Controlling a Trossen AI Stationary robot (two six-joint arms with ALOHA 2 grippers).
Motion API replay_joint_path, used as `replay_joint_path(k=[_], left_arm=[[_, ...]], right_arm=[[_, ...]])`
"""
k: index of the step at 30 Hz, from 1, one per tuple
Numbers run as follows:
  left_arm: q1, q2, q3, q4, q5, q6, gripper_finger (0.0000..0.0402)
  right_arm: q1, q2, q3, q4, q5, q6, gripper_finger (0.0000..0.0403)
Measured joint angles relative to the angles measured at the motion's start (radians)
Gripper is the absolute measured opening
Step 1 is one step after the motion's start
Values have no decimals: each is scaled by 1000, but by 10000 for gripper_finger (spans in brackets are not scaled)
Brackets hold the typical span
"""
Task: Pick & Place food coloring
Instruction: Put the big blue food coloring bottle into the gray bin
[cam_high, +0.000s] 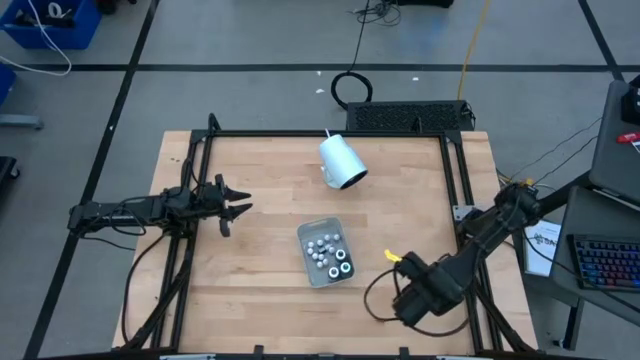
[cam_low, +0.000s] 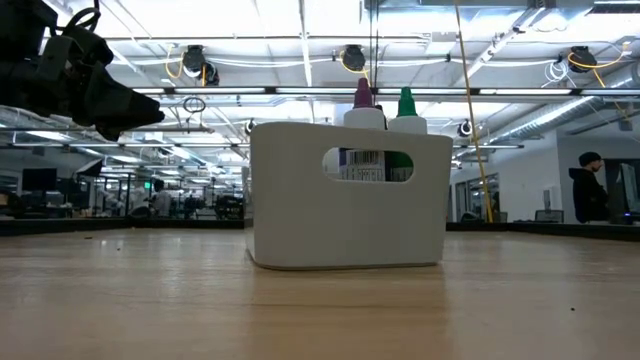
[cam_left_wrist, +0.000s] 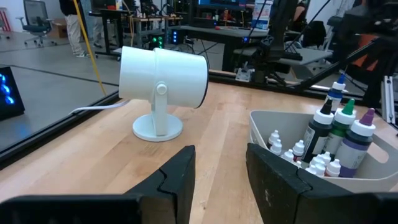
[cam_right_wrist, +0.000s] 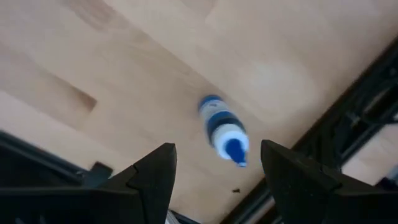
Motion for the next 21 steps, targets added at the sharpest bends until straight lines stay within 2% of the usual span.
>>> replay_joint_path(k=[7, 11, 21], left_arm=[[0, 0, 0, 0, 0, 0, 148], [0, 0, 0, 0, 0, 0, 147], [0, 0, 0, 0, 0, 0, 148]], right_arm=[[48, -103, -194, 184, -23, 92, 221], [59, -142, -261, 275, -21, 108, 221], [60, -151, -310, 269, -50, 97, 222]])
